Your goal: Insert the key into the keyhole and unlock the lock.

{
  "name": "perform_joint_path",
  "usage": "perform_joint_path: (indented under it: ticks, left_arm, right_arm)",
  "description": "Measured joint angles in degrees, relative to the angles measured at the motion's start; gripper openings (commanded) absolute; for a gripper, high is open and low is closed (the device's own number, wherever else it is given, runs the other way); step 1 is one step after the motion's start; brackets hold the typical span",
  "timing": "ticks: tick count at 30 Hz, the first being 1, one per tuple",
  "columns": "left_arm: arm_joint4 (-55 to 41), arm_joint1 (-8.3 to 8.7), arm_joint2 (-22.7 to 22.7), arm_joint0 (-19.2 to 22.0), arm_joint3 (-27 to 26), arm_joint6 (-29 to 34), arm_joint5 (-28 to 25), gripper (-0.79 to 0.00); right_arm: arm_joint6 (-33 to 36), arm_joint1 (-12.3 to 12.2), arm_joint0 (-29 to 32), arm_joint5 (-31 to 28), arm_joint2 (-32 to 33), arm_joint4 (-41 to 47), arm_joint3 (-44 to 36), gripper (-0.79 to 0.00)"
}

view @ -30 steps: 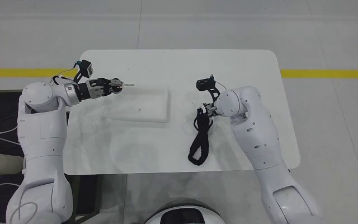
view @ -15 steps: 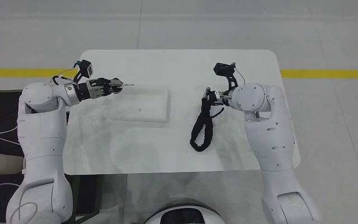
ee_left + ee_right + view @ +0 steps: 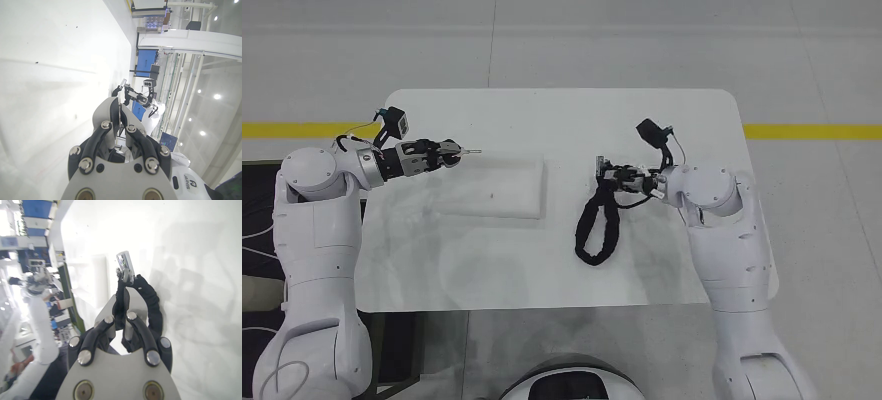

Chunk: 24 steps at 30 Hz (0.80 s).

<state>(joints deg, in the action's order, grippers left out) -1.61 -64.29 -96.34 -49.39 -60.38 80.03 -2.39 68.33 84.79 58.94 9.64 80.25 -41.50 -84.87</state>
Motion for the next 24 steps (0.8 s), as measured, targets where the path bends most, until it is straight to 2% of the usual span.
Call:
perform_joint_path:
  ticks: [7,11,15,21,24]
  left_arm:
    - [0.0,0.0,0.0,0.0,0.0,0.0,0.0,-0.785]
    - [0.0,0.0,0.0,0.0,0.0,0.0,0.0,-0.785]
    - [0.0,0.0,0.0,0.0,0.0,0.0,0.0,-0.785]
    - [0.0,0.0,0.0,0.0,0.0,0.0,0.0,-0.785]
    - [0.0,0.0,0.0,0.0,0.0,0.0,0.0,-0.785]
  right_arm:
    - [0.9,-0.5,-1.0,-2.7,-4.6,-9.4,0.9,-0.785]
    - [0.4,-0.3,-1.3,-3.6,-4.9,-5.2,0.4,-0.785]
    - [-0.8,-0.1,-1.7,-3.0,-7.1,-8.0,-0.1,-0.785]
    - [-3.2,0.2,-2.3,-1.3,-12.0,-21.5,-1.0,-0.785]
    - [-2.3,0.2,-2.7,-0.2,-12.1,-27.0,-1.7,-0.785]
